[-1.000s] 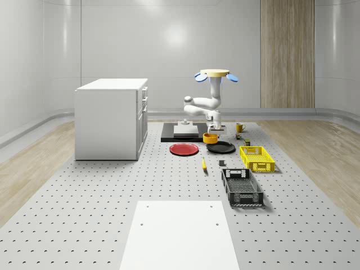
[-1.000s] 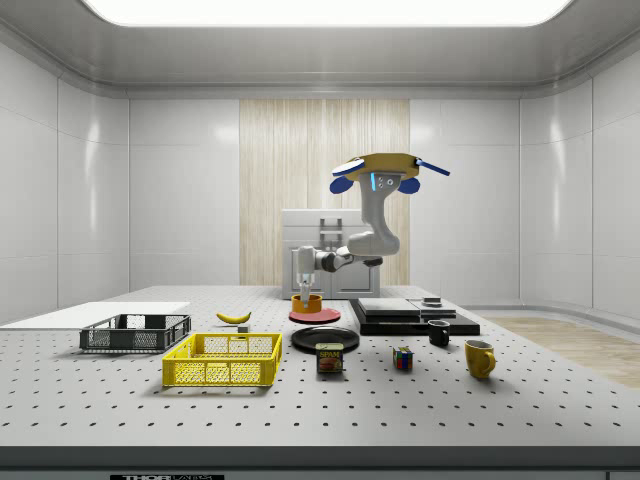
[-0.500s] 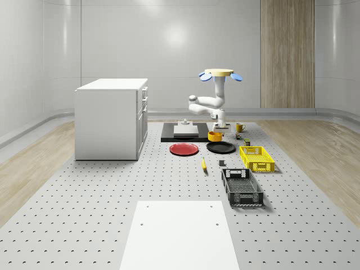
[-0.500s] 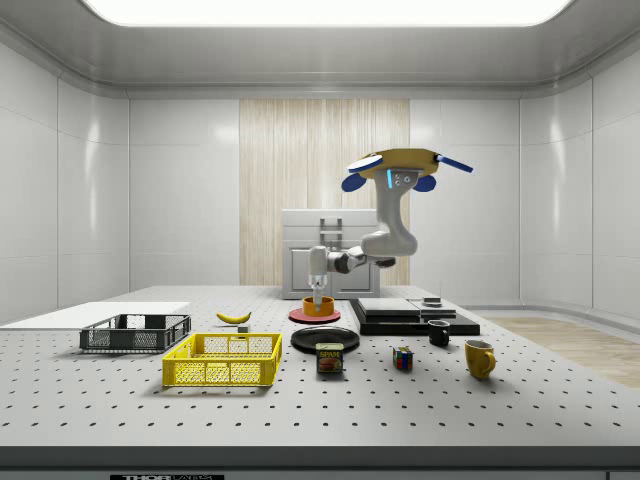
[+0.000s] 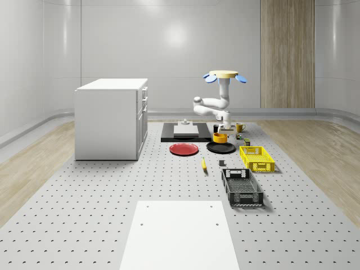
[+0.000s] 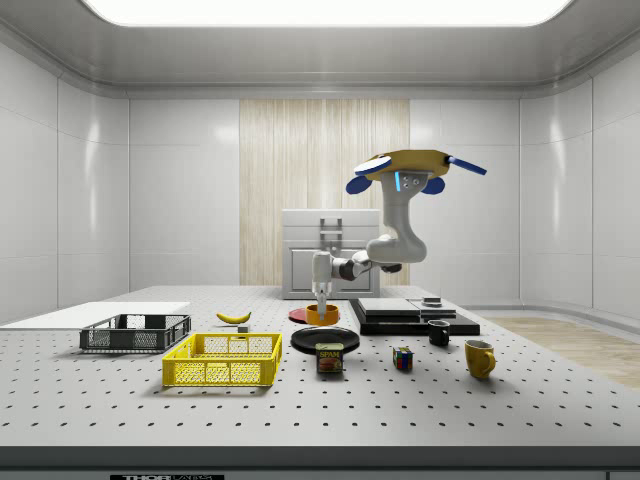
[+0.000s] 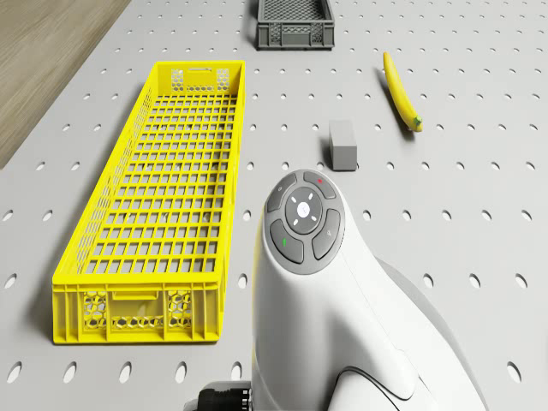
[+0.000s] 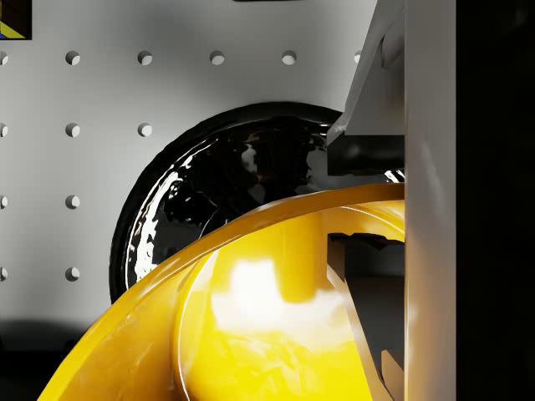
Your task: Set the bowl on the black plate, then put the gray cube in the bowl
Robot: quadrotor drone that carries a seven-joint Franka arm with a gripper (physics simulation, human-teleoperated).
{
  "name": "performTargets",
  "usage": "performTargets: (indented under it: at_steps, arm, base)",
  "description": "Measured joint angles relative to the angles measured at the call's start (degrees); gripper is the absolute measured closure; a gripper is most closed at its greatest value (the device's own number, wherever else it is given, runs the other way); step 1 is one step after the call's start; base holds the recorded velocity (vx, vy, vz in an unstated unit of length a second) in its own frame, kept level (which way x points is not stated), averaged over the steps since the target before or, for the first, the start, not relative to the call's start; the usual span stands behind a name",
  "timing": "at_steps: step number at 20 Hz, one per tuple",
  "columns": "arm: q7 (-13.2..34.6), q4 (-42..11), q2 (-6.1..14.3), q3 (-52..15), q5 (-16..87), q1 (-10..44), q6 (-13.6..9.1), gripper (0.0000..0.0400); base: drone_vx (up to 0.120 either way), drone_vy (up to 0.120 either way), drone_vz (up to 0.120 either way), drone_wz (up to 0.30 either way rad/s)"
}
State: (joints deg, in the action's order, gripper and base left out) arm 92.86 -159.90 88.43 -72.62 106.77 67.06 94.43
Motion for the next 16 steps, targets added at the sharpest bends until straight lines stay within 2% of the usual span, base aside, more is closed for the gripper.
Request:
performTargets:
  at_steps: [16]
  arm:
    - [0.64, 3.02, -0.84, 8.28, 7.80, 2.35, 3.13, 0.0300]
  base:
    - [0.000, 0.000, 0.000, 0.000]
